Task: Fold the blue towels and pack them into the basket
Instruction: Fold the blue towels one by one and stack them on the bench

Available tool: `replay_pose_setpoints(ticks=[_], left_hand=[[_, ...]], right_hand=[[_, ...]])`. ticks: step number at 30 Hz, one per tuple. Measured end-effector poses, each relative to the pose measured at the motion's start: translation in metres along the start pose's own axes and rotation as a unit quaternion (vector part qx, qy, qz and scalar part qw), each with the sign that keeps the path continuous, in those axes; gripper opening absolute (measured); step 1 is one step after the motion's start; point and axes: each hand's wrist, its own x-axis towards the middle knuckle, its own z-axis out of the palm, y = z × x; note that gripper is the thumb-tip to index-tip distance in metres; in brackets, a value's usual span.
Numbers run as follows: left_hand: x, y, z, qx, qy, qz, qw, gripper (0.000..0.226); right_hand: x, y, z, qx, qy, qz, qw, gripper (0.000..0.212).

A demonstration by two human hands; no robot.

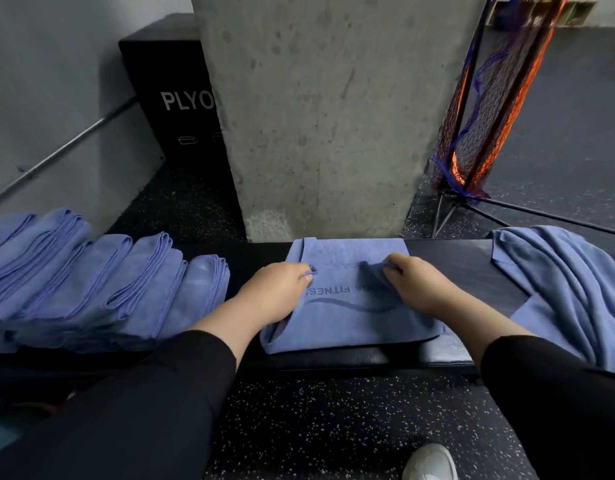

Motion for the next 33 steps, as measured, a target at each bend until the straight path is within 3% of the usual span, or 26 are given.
replay_pose_setpoints(ticks=[3,6,13,16,20,23,28,33], left_hand=[[0.001,-0.002,0.008,0.116,-0.025,0.022,0.993,0.032],[-0.006,0.000,0.008,0.157,-0.004,0.023,0.987,0.033],[-0.045,-0.003,-0.004,0.094,-0.105,0.027,0.990,0.037],[-0.054,-0.005,-0.005,0.066,-0.086,0.041,0.993,0.036],[-0.044,0.003,-0.009,0.059,0.011,0.020,0.998,0.038],[-0.026,0.009,-0.007,0.075,0.028,-0.017,0.997,0.040],[0.005,0.011,-0.002,0.061,-0.011,-0.083,0.995,0.032],[0.028,0.008,0.003,0.035,-0.030,-0.096,0.994,0.033]], right_hand=[[0.002,0.000,0.009,-0.051,-0.017,0.006,0.999,0.022],[-0.002,-0.005,0.009,-0.091,-0.032,0.009,0.995,0.022],[-0.038,-0.016,-0.003,-0.174,-0.160,-0.009,0.972,0.020],[-0.046,-0.018,0.000,-0.149,-0.132,-0.028,0.980,0.035],[-0.040,-0.031,0.006,-0.125,-0.022,-0.069,0.990,0.042],[-0.029,-0.044,0.018,-0.090,-0.062,-0.086,0.990,0.037],[-0.006,-0.045,0.034,-0.097,-0.119,-0.082,0.985,0.039],[0.008,-0.039,0.037,-0.102,-0.146,-0.072,0.981,0.040]])
